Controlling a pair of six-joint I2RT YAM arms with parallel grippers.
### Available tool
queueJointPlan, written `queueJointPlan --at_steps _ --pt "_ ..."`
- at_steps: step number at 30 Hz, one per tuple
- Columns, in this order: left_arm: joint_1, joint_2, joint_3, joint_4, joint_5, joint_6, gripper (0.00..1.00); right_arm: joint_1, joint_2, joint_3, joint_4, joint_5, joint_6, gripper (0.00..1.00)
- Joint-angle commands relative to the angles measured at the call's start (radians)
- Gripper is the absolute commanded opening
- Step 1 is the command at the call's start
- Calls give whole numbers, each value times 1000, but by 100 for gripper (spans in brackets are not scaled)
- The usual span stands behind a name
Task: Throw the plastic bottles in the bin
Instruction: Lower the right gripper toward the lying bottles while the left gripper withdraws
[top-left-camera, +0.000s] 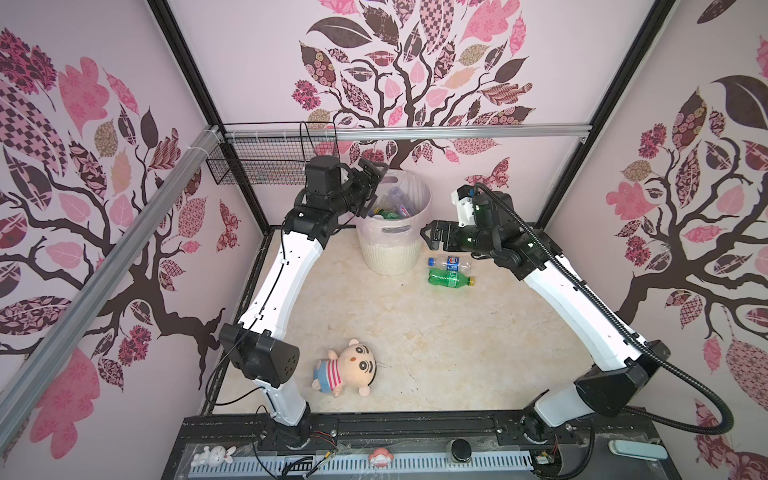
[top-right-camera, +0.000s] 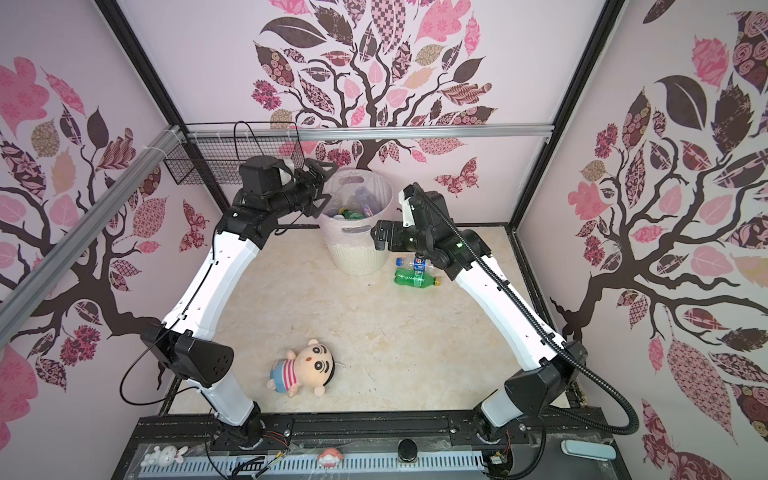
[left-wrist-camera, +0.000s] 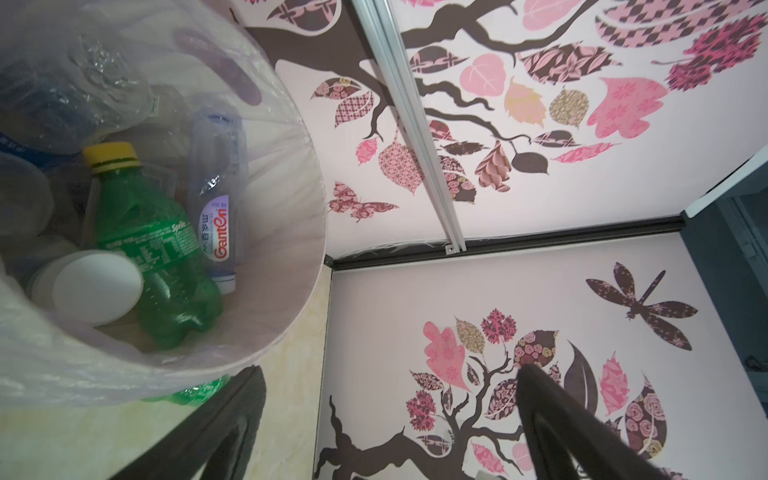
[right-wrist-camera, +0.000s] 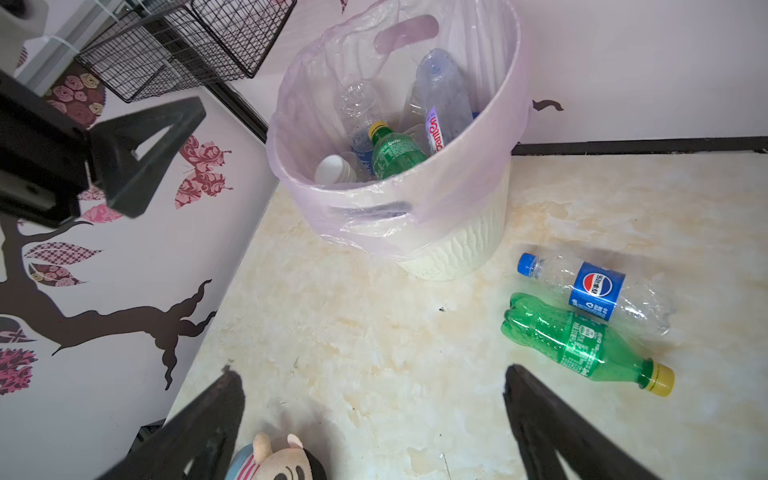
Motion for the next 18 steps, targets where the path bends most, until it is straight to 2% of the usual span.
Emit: queueJointPlan --at_steps 1,6,10,13,18 --pt "-35 -72 -112 17 -3 58 97 -20 -18 -23 -13 57 4 99" --pt "-79 -168 -293 24 9 62 97 -71 -3 -89 -33 87 23 100" --pt "-100 -238 -430 33 14 56 97 -150 -13 -193 17 44 59 99" --pt "-114 -255 -479 -36 26 74 97 -202 -3 -262 54 10 52 100" --pt "-143 -265 -551 -104 43 89 97 -248 44 -346 114 40 6 100"
